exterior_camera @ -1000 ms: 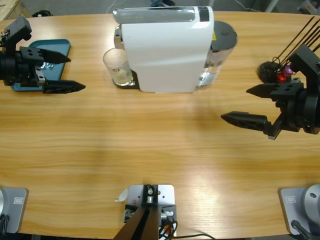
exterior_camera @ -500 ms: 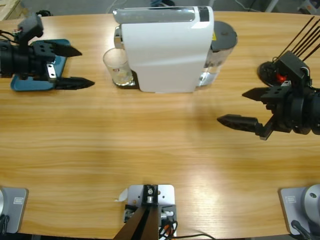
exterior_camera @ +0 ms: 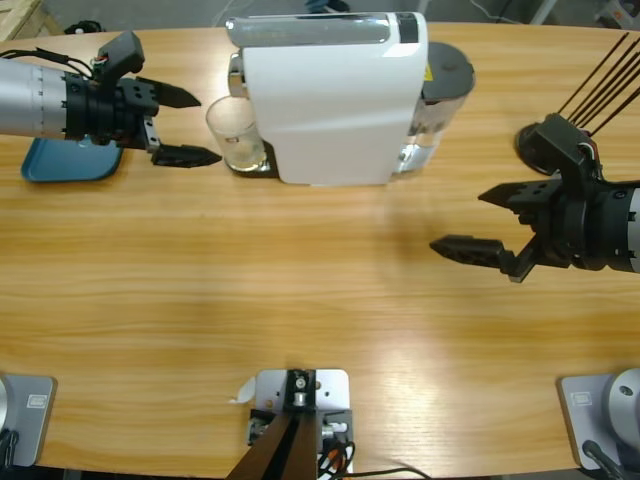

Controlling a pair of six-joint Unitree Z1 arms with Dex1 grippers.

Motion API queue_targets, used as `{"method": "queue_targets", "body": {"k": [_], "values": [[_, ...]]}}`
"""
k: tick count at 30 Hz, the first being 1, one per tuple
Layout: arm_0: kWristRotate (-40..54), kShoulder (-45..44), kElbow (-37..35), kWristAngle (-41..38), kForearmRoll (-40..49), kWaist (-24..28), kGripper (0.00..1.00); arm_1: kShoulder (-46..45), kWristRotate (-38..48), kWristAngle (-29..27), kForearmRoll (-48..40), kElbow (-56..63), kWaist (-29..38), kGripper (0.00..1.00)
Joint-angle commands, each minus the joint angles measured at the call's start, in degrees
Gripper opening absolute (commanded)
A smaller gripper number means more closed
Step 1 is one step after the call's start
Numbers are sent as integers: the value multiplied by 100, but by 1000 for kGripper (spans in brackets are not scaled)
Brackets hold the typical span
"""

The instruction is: Pour coffee

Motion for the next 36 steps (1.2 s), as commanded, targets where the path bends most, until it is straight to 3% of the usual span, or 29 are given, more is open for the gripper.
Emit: {"method": "queue_targets", "body": {"k": [1,36], "values": [[114,449,13,-103,-159,-37,989,243,-67,80,110,27,57,1000],[325,1323,-564,-215,-432,-37,991,470,-102,272,142,-16,57,1000]]}}
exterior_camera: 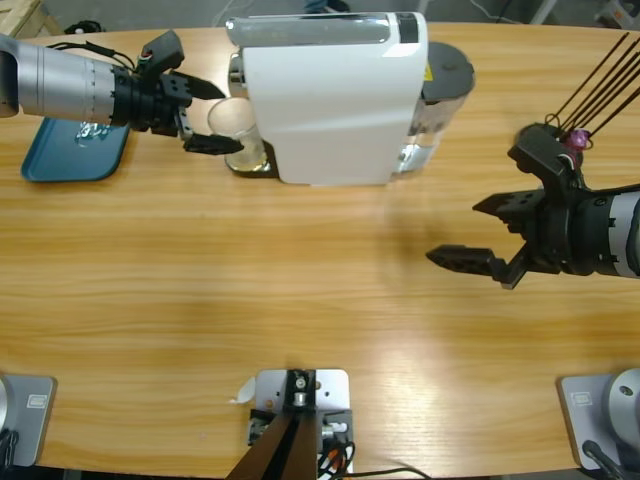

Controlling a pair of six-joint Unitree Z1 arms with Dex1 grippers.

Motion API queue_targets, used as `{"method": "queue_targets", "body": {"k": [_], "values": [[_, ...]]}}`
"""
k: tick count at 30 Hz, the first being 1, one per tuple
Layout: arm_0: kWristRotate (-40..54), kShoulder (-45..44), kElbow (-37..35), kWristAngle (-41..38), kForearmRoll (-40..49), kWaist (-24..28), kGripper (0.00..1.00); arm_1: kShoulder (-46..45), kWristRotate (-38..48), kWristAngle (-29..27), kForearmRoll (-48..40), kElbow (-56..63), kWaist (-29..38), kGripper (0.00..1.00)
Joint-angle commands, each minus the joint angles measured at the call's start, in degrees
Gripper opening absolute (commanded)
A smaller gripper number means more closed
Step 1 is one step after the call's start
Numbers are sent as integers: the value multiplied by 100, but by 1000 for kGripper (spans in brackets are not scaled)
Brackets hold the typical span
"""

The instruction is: Pour coffee

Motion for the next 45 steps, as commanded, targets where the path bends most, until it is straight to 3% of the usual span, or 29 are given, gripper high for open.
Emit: {"method": "queue_targets", "body": {"k": [1,14,17,20,23,30,32,35,41,43,45], "values": [[50,463,-55,-103,-71,-37,991,249,-72,169,55,8,57,1000],[-179,590,-196,-121,-85,-46,971,328,-79,213,55,-10,57,1000],[-196,590,-208,-119,-87,-46,826,303,-79,221,57,-10,57,1000],[-214,590,-263,-91,-87,-44,768,312,-79,221,57,-15,57,1000],[-766,602,-294,-29,-78,-46,762,321,-79,232,57,-19,57,1000],[-908,702,-312,-54,-68,-125,760,345,-79,274,48,-10,57,1000],[-915,704,-303,-85,-61,-142,584,347,-79,274,48,-10,57,1000],[-970,683,-275,-110,-47,-142,432,352,-79,274,48,-10,57,1000],[-913,528,-199,-45,29,-142,344,347,-79,274,48,-10,57,1000],[-894,466,-157,-41,32,-142,194,338,-79,274,48,-10,57,1000],[-882,387,-106,11,36,-142,190,324,-79,274,48,-1,57,1000]]}}
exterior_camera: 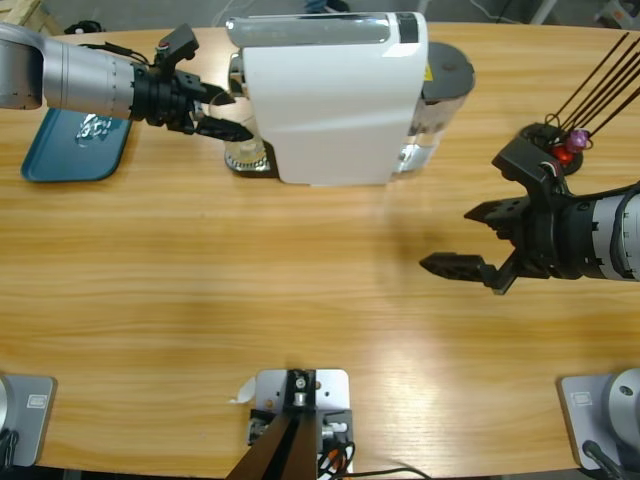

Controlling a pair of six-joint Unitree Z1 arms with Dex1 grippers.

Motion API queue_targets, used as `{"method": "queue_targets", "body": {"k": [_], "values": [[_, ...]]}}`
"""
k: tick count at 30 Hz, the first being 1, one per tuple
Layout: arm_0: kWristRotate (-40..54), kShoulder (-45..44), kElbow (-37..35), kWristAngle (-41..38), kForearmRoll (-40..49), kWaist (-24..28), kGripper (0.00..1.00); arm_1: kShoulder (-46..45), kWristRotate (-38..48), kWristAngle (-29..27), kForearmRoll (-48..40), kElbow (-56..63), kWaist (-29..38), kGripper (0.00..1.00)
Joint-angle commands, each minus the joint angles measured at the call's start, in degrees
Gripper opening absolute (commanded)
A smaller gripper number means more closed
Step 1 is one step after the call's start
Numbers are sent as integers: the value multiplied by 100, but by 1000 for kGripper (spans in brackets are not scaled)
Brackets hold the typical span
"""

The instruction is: Pour coffee

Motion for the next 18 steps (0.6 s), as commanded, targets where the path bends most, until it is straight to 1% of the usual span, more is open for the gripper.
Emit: {"method": "queue_targets", "body": {"k": [1,10,13,18], "values": [[19,-30,248,84,58,-82,189,116,-77,76,48,20,56,1000],[-25,-611,501,411,88,164,188,51,-77,57,53,28,56,1000],[-25,-882,553,587,246,290,187,51,-77,57,48,28,56,1000],[-362,-1355,698,877,331,985,190,-32,-77,22,48,44,56,1000]]}}
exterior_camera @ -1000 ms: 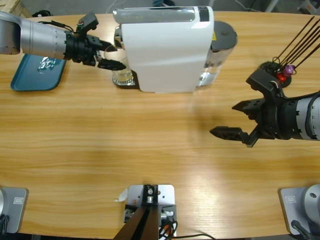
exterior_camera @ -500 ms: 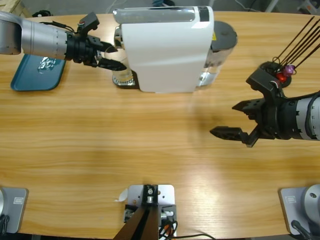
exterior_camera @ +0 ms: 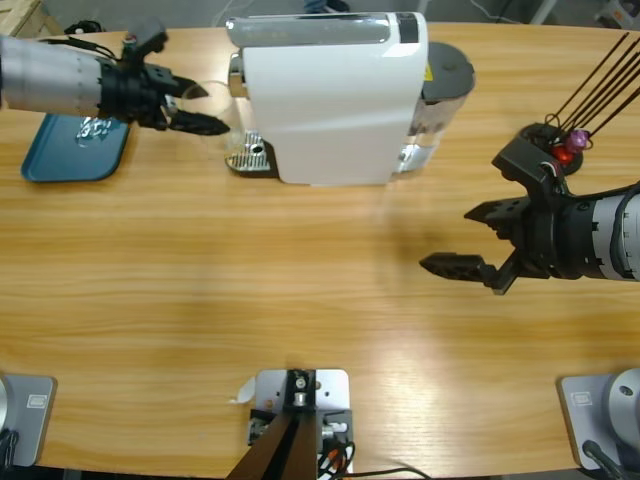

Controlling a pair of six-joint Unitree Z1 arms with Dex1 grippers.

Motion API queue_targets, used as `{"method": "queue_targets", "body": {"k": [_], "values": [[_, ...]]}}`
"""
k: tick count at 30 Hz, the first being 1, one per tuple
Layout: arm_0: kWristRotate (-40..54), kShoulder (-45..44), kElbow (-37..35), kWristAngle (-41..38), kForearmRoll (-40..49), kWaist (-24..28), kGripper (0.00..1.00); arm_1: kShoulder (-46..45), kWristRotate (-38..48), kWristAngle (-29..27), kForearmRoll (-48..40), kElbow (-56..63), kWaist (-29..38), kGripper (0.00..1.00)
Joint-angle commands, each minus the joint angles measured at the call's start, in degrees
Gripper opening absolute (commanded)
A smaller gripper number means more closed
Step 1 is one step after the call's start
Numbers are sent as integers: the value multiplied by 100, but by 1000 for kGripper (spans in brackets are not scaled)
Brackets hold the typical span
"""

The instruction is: Pour coffee

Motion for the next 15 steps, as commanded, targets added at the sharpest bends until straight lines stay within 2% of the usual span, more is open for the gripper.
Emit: {"method": "queue_targets", "body": {"k": [1,8,15], "values": [[-442,-784,376,495,201,934,190,-52,-77,17,48,50,56,1000],[-1213,-974,546,1576,176,1850,191,-82,-77,-22,48,64,56,1000],[-1565,-149,531,2198,-323,2363,209,-93,-77,-22,101,64,56,1000]]}}
